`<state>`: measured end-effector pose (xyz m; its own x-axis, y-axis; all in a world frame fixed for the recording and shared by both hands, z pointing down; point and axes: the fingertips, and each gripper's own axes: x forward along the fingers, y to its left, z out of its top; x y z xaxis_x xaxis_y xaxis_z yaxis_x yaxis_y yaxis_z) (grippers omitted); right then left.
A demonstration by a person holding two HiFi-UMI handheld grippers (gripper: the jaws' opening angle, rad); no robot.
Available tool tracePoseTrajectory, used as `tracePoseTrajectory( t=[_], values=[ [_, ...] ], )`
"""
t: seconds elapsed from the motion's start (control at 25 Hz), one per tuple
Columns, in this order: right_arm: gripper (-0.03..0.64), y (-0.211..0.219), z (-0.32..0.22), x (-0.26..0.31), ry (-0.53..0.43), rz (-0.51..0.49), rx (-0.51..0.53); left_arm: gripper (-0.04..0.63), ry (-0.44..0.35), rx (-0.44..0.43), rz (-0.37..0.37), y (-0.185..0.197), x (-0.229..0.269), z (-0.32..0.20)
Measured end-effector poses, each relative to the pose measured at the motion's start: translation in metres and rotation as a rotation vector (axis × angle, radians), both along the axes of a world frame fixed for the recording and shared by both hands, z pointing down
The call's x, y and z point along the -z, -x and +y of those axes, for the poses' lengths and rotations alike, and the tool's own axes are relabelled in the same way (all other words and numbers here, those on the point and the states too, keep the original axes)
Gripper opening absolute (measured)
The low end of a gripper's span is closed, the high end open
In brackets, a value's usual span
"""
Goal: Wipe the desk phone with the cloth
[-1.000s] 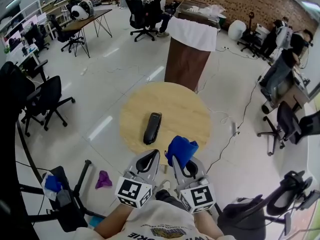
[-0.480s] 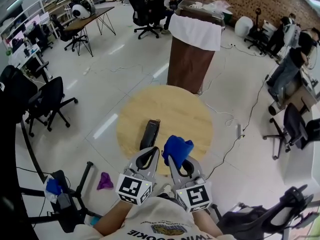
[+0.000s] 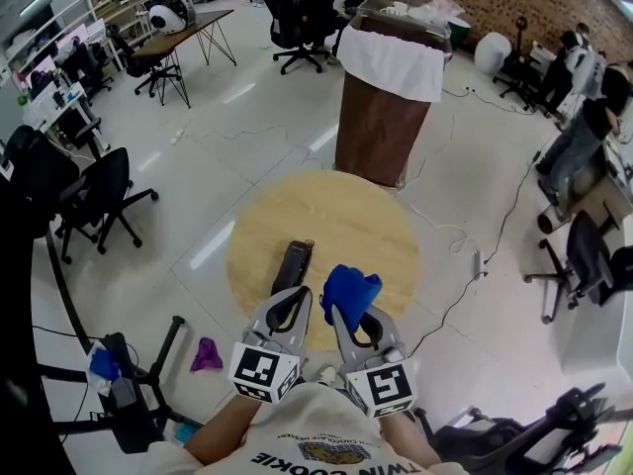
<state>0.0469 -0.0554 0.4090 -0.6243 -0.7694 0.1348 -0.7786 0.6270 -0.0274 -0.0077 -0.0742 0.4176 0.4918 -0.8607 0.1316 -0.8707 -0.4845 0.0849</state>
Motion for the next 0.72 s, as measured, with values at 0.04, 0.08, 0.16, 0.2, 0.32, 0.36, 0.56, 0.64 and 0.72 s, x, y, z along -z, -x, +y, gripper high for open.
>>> tracePoseTrajectory(
  t=[0.04,0.08,0.16,0.2,0.32,0.36,0.56,0.64,0.72],
  values=[
    [0.058,-0.001,-0.001,-0.001,0.000,0.004,0.000,0.000,0.002,0.002,-0.002,0.000,0.000,-0.001],
    [0.058,-0.001,-0.002,-0.003,0.001,0.007,-0.001,0.000,0.003,0.004,-0.005,0.000,0.000,-0.001],
    [0.058,-0.003,-0.004,-0.004,0.006,0.011,-0.003,0.000,0.004,0.011,-0.008,0.000,-0.001,-0.003],
    [0.058,-0.003,-0.005,-0.003,0.008,0.010,-0.003,0.000,0.006,0.016,-0.010,0.000,-0.001,-0.005],
    [0.058,-0.003,-0.009,-0.002,0.014,0.012,-0.002,0.000,0.012,0.027,-0.020,0.001,-0.003,-0.010],
    [0.058,-0.004,-0.011,-0.002,0.015,0.016,-0.003,0.000,0.014,0.027,-0.023,0.001,-0.004,-0.012],
    [0.058,0.003,-0.023,-0.003,0.021,0.029,-0.002,0.000,0.033,0.025,-0.025,0.009,-0.010,-0.024],
    [0.058,0.007,-0.028,-0.002,0.024,0.032,-0.002,0.000,0.038,0.024,-0.026,0.013,-0.013,-0.029],
    [0.058,0.012,-0.033,-0.003,0.026,0.037,-0.002,0.005,0.047,0.023,-0.030,0.018,-0.018,-0.034]
  ],
)
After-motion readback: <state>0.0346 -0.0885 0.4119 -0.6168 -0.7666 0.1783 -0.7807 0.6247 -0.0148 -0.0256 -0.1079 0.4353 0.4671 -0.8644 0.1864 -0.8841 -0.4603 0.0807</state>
